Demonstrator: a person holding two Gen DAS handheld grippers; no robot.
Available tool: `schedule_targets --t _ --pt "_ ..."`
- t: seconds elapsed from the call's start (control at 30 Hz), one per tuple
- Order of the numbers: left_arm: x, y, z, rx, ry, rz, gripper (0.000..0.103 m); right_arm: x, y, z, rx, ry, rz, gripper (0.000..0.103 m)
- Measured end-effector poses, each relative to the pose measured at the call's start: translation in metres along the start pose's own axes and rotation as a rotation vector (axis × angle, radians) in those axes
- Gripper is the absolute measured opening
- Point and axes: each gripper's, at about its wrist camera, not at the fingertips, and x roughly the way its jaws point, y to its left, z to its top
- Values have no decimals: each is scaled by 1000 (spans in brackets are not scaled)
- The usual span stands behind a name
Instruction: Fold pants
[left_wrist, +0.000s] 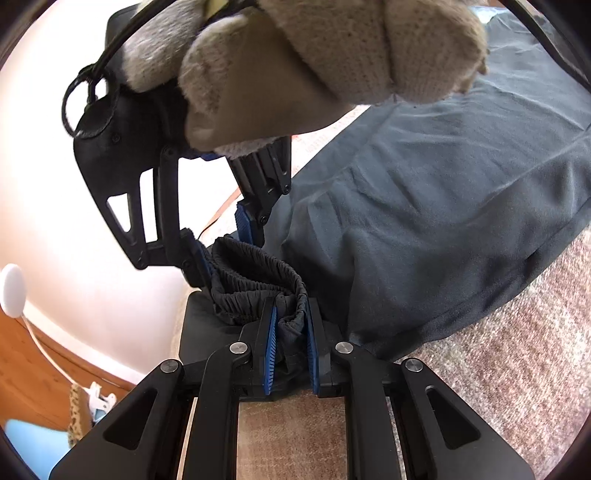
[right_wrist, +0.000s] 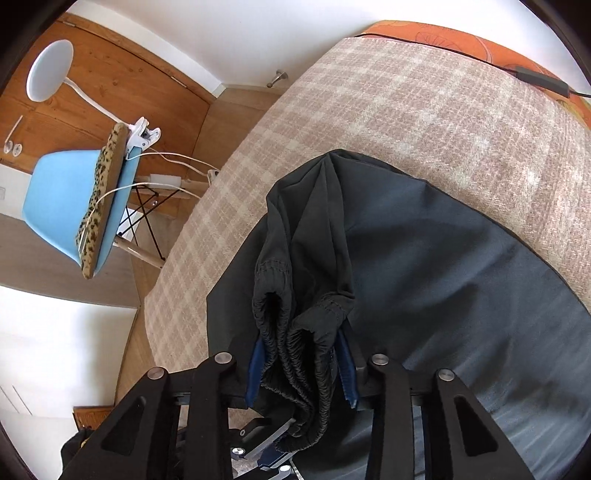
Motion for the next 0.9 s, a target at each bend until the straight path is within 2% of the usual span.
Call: schedule_targets --t 0.13,0.2,0.37,0.5,0.63,0.73,0.77,0.87,0.9 --pt "-17 1 14 -73 -41 -9 13 -24 -8 -14 -2 -65 25 20" --pt "-26 0 21 -112 -53 -33 18 -38 -17 -22 15 -93 56 19" --pt "-55 1 27 -219 -76 -178 21 -71 -54 -47 80 -155 98 18" --pt "-77 13 30 -290 -79 -251 22 -101 -87 -68 143 -207 109 18" --pt "-69 30 33 -366 -61 -276 22 -120 -119 -87 200 -208 152 18" --pt "-57 35 44 -452 -62 -394 22 -120 -135 -94 240 -215 154 18" --pt "-55 30 50 -442 -65 -426 25 -119 -141 -96 259 -220 159 18" --pt "-56 11 68 -355 -86 -487 52 -110 -153 -97 294 -226 167 18" --pt "-57 4 74 -333 -87 -515 54 -107 -157 -98 302 -225 166 18"
